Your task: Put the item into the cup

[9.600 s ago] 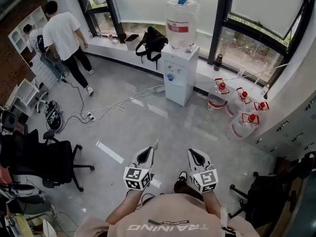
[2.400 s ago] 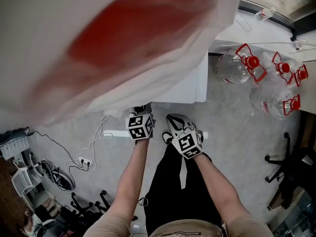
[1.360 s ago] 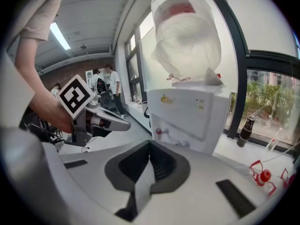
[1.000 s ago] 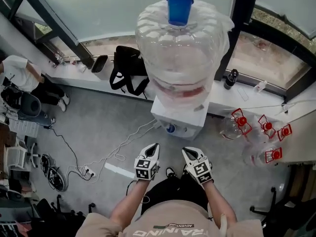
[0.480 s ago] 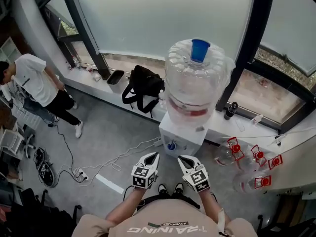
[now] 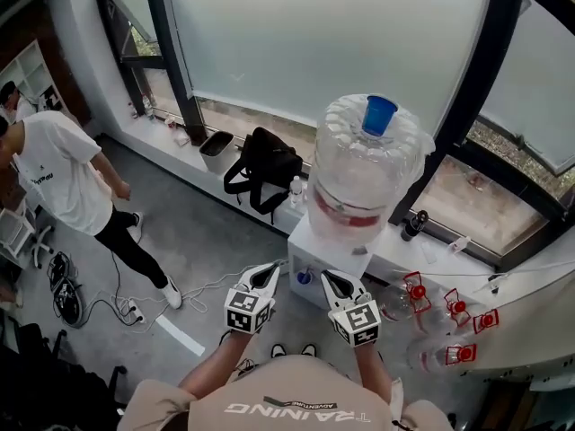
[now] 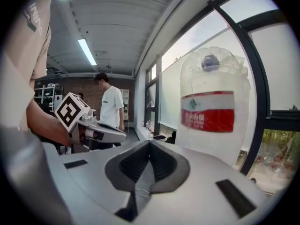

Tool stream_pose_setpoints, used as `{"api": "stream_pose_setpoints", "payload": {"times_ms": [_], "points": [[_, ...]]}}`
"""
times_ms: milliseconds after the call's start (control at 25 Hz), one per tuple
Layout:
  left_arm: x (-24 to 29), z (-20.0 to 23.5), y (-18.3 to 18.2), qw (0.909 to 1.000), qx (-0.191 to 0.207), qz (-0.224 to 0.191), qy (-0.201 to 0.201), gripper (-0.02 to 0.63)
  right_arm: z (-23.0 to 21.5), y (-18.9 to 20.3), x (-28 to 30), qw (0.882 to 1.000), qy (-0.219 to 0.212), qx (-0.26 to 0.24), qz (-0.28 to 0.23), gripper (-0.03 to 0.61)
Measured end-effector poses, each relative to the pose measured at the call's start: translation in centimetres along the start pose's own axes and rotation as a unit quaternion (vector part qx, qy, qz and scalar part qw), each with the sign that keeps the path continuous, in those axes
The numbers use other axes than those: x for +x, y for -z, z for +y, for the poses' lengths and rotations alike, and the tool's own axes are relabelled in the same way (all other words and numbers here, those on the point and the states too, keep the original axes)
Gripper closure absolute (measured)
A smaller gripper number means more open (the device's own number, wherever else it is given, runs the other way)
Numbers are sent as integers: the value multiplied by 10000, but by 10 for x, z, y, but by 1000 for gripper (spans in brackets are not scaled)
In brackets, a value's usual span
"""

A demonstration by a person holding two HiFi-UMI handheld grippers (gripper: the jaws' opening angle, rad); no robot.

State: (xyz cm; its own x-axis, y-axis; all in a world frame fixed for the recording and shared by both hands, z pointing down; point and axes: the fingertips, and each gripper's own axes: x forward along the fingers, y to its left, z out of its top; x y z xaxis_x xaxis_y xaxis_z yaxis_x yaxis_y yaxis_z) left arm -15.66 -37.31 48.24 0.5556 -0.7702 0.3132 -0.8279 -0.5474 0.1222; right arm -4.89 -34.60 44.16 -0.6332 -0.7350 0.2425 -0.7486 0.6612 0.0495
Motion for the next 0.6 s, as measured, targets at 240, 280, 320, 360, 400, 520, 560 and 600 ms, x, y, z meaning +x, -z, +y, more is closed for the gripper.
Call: {"api": "stream_pose_setpoints", "payload": {"times_ms": [240, 280, 320, 360, 400, 520, 560, 600], "points": [[7, 2, -37, 9994, 174, -296, 58, 606, -23, -20, 2, 9995, 209, 2, -223, 568], [7, 2, -43, 9992, 184, -346, 61, 606, -26, -24, 3, 9993, 244, 50, -276, 568], [7, 4, -49, 9991, 192, -387, 52, 606, -30, -27, 3, 9990, 281, 103, -331, 568], [7, 5, -55, 9989, 204, -416, 32, 606, -33, -31, 3, 9987, 312, 147, -382, 568], [6, 7, -60, 9988, 227, -436, 3, 606, -36, -34, 3, 9984, 336, 174, -421, 568], [5, 12, -74, 9982, 290, -513, -65, 606, -42, -45, 4, 9979, 383, 147, -506, 568], [5, 13, -77, 9980, 293, -547, -74, 606, -44, -49, 5, 9977, 389, 118, -534, 568], [5, 14, -79, 9979, 295, -574, -79, 606, -45, -52, 5, 9976, 390, 88, -566, 568]]}}
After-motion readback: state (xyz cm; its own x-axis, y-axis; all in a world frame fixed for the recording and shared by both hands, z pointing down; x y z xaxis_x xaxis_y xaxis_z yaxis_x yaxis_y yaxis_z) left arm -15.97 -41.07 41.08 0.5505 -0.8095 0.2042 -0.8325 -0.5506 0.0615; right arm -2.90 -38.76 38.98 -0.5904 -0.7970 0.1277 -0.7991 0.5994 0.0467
